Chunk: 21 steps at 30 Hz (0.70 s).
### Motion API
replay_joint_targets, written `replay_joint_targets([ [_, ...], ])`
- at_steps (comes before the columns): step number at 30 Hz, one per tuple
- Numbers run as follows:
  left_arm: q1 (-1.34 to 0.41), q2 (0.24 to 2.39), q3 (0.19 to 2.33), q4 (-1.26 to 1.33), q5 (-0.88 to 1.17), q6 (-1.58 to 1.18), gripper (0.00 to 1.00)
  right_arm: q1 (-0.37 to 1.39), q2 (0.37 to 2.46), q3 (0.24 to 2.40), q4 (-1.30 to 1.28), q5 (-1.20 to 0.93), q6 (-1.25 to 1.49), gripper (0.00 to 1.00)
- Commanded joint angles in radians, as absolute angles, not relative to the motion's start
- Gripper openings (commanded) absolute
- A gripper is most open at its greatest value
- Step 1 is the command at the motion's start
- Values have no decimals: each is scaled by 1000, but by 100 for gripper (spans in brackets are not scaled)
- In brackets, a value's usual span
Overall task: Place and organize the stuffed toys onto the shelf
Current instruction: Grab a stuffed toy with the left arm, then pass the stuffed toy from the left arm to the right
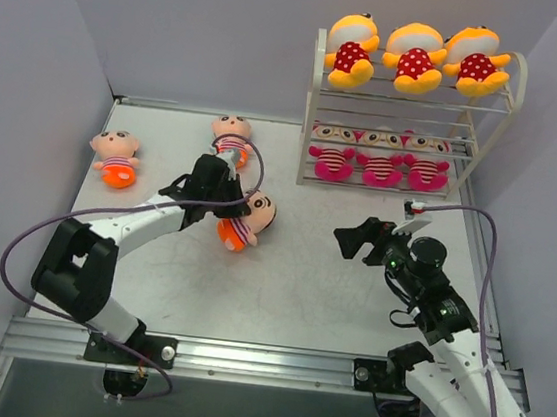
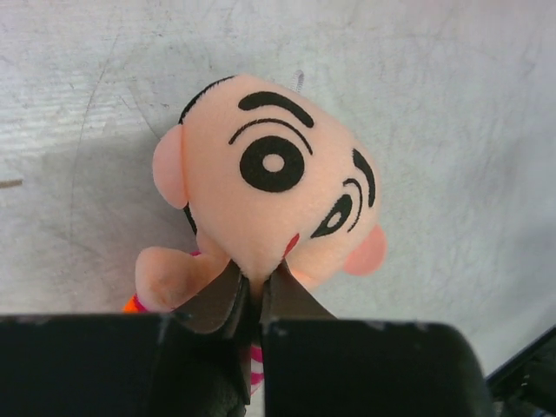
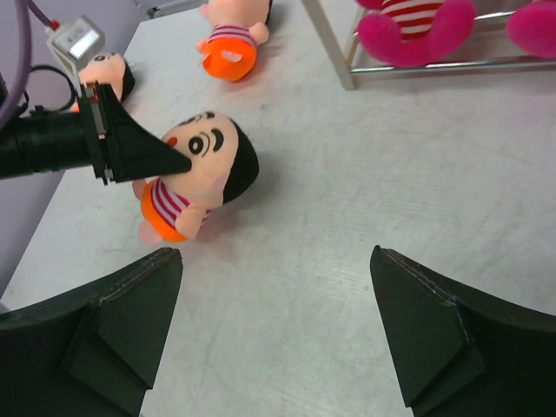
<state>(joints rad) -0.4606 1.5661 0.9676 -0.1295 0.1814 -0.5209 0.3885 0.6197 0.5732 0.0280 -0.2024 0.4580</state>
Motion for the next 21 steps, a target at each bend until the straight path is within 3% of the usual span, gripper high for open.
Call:
replay_joint_targets([
  [1,-489,1438,951,-92,39,-745,2,475,649,529,155,-181,524,94],
  [9,-600,1298,965,-164,-196,-1033,2,721,751,408,412,-43,592,93],
  [21,-759,1198,916,-77,-336,-1276,2,934,989,399,748,94,566,93],
])
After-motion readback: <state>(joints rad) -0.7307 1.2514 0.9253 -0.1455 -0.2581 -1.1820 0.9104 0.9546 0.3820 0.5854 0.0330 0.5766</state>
